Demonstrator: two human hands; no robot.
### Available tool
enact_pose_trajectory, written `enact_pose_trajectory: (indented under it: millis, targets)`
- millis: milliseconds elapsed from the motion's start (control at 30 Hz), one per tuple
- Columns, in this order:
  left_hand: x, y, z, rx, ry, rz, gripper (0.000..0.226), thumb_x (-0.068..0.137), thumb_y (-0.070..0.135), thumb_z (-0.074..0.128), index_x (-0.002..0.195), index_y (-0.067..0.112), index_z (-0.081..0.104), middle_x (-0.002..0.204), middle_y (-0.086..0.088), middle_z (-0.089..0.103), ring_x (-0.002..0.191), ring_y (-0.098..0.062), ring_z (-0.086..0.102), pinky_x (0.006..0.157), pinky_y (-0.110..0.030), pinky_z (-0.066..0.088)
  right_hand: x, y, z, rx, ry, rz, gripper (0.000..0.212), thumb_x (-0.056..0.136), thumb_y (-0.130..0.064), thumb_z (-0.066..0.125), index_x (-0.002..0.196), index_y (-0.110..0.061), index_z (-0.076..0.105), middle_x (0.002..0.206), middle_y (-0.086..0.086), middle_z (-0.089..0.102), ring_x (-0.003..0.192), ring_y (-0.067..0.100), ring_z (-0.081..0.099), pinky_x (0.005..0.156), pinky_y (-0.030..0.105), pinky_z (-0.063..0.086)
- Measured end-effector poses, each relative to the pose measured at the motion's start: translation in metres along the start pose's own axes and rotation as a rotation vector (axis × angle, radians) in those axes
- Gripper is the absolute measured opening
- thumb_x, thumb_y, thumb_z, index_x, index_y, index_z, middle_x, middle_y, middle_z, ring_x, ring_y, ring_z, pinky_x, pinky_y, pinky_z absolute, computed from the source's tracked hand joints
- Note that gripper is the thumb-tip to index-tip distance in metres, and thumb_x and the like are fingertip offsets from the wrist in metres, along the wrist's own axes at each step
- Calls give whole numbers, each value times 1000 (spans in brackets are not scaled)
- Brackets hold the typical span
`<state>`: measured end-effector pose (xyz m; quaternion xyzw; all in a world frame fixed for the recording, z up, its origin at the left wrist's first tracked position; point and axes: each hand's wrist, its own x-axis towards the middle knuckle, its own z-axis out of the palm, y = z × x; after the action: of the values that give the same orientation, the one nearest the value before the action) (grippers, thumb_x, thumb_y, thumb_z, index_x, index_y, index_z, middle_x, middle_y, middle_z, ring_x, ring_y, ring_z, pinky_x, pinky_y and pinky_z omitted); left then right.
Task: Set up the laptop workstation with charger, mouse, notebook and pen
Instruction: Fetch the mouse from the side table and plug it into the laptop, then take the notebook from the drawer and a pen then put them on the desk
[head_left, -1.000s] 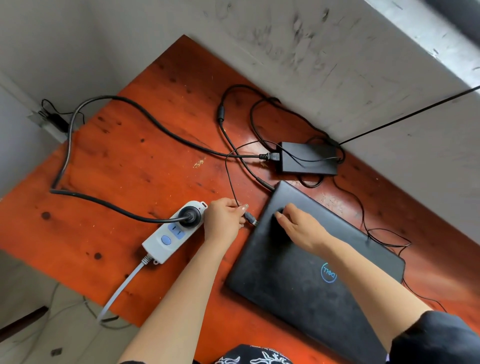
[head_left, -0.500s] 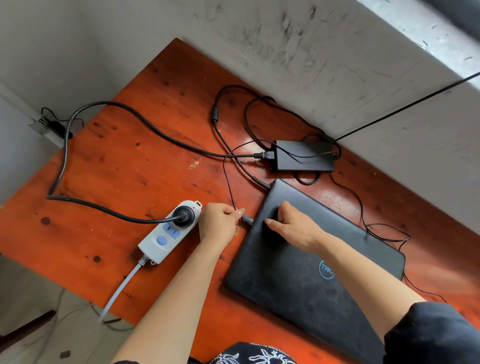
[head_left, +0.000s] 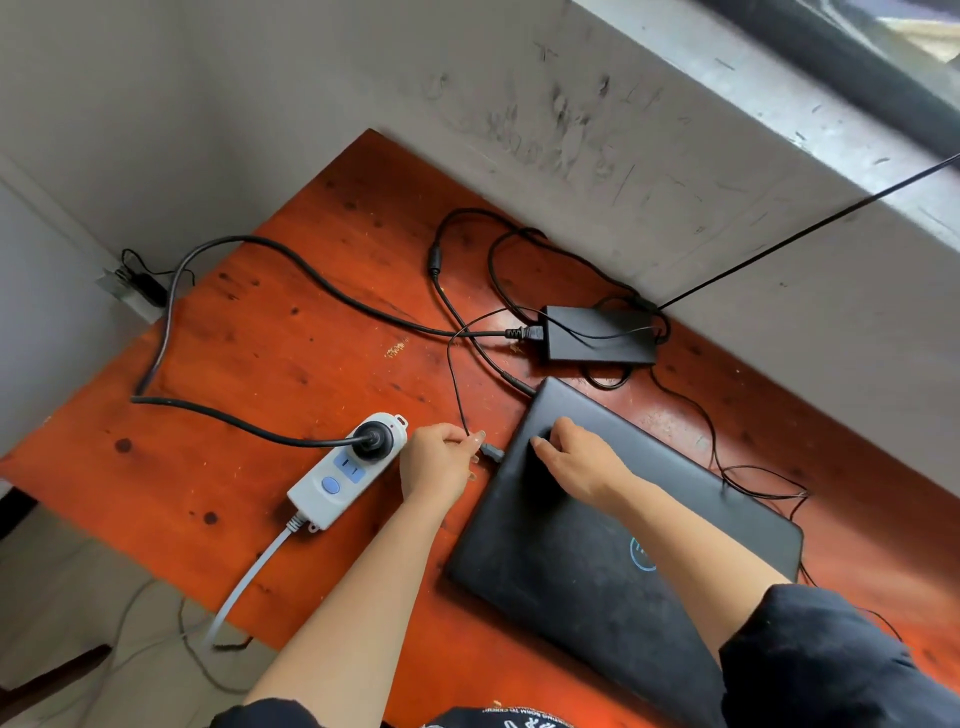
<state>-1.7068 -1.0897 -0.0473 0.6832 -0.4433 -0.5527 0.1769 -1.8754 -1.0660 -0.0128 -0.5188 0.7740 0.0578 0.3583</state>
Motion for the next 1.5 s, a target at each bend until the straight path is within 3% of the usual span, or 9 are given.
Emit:
enact_pose_trajectory:
  millis: [67, 167, 233, 367, 567, 867, 1033, 1267, 1500]
  targets:
    - [1, 1, 1, -14, 6, -11, 20, 83, 29, 71, 85, 10, 71, 65, -1, 68, 44, -11, 62, 46, -18, 47, -3, 0, 3, -10, 83, -13, 28, 99, -36, 39, 84, -12, 42, 94, 10, 59, 88, 31, 54, 67, 33, 33]
    - [-5, -1, 2, -26, 41, -17, 25, 77, 36, 73, 93, 19, 62, 82, -5, 73, 67, -23, 70, 71, -34, 58, -15, -1, 8, -8, 128, -39, 26, 98, -33, 39, 87, -10, 44, 94, 12, 58, 87, 30, 53, 68, 33, 34]
    - [-9, -4, 5, 8, 61, -5, 32, 77, 41, 71, 99, 20, 61, 95, -7, 73, 85, -28, 70, 82, -40, 56, -20, -2, 9, -20, 138, -68, 26, 98, -32, 39, 89, -9, 46, 96, 13, 59, 83, 28, 51, 68, 33, 36]
    - [-48, -10, 1, 96, 102, 57, 26, 86, 36, 64, 105, 18, 61, 97, -4, 71, 97, -26, 65, 82, -32, 49, -44, -1, 14, -71, 162, -206, 27, 98, -33, 40, 95, -7, 48, 101, 12, 58, 87, 29, 52, 70, 33, 38]
    - [-115, -45, -17, 292, 282, 120, 26, 93, 30, 53, 118, 23, 54, 115, 0, 62, 115, -21, 52, 93, -36, 46, -87, -12, 38, -134, 180, -439, 20, 94, -31, 45, 93, -11, 46, 104, 10, 56, 97, 31, 54, 74, 35, 42]
    - [-231, -126, -71, 290, 584, -13, 24, 94, 20, 51, 116, 11, 58, 119, -12, 56, 119, -29, 45, 99, -31, 33, -167, -70, 93, -419, 83, -754, 34, 95, -33, 44, 119, -10, 47, 127, 10, 51, 118, 31, 46, 93, 43, 43]
    - [-307, -184, -126, 391, 721, -194, 27, 95, 27, 47, 119, 18, 56, 120, -5, 54, 119, -25, 44, 97, -34, 41, -221, -129, 140, -549, -10, -905, 36, 94, -32, 43, 122, -11, 46, 131, 9, 47, 124, 30, 41, 97, 43, 38]
    - [-423, -279, -224, 329, 961, -397, 29, 93, 27, 49, 118, 16, 60, 121, -9, 55, 119, -28, 47, 93, -39, 45, -338, -234, 245, -719, -114, -1206, 45, 93, -31, 42, 132, -10, 42, 135, 9, 45, 126, 29, 40, 99, 44, 37]
    - [-534, -409, -306, 237, 1037, -587, 27, 95, 28, 48, 118, 17, 58, 118, -6, 55, 115, -25, 48, 91, -38, 47, -463, -326, 384, -846, -218, -1392, 48, 93, -32, 45, 135, -10, 39, 137, 11, 43, 127, 31, 39, 101, 45, 37]
